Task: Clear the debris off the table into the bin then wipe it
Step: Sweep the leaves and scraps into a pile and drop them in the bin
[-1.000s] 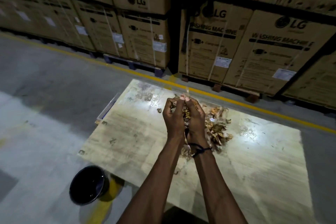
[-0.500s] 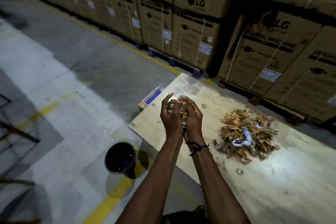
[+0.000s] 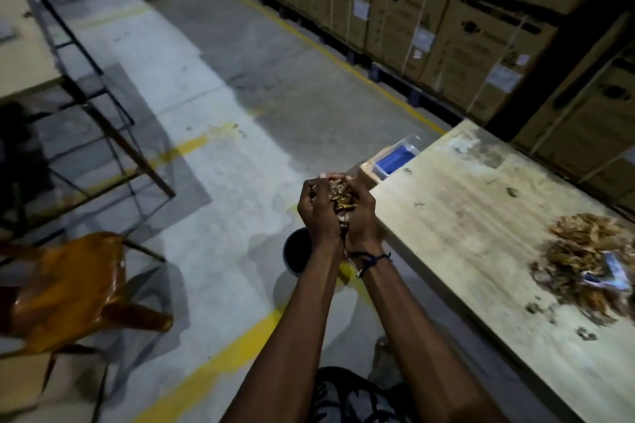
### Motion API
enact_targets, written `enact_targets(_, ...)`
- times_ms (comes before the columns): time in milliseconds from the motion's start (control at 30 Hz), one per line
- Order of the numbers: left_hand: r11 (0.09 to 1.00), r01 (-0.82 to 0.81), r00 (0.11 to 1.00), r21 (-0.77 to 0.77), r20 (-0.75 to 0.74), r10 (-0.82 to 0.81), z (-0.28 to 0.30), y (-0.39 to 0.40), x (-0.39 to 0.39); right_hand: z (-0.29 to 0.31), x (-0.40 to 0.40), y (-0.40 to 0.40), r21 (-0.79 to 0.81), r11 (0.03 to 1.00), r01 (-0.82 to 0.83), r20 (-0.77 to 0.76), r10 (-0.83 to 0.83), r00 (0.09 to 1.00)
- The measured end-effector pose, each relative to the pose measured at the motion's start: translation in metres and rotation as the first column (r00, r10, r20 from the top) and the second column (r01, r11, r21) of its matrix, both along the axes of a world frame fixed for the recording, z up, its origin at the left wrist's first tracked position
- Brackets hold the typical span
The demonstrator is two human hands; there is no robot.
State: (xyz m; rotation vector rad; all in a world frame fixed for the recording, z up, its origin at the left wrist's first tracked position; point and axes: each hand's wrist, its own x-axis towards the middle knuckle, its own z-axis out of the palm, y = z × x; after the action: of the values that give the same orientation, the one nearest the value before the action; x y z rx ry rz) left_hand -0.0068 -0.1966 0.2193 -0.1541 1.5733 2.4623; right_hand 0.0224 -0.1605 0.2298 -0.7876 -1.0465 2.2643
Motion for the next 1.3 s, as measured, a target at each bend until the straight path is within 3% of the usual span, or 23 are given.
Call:
enact_targets(200,0.996,-0.077,0.997,-0.054,0.007,0.078,-0.022,-0.042,-0.046,-0.014,-0.048,-0.04,0.094,0.993,-0.075,0.116,0.063,0.991)
enact_targets(433,0.991,-0.07,0.996,-0.116,0.048,0.076,-0.056,-0.039,-0.113,-0.044,-0.113,-0.037,-0.047,0.997,-0.065,0.102,0.069,0.992)
enact_targets(767,0.976,0.101,0.98,-0.195,0.187,-0.064,-0.118,-0.012,-0.197,-0.125,-0.199,-0.009,-0.173,0.98,0.1,0.271,-0.05,0.961)
enact_targets(1033,0.909,0.293,0.907,-0.295,0.387,-0.166,-0.251,-0.004,-0.242,-0.244,-0.234,-0.002,-0.226,0.925,0.305,0.451,-0.178,0.875)
enact_targets(1167,0.84,0.412,0.859,-0.353,0.459,-0.228,-0.353,0.007,-0.261,-0.347,-0.253,0.001,-0.353,0.816,0.457,0.524,-0.232,0.82)
enact_targets(1300,0.779,0.5,0.817,-0.378,0.503,-0.28,-0.468,0.023,-0.274,-0.455,-0.263,0.01,-0.328,0.767,0.552,0.6,-0.282,0.748)
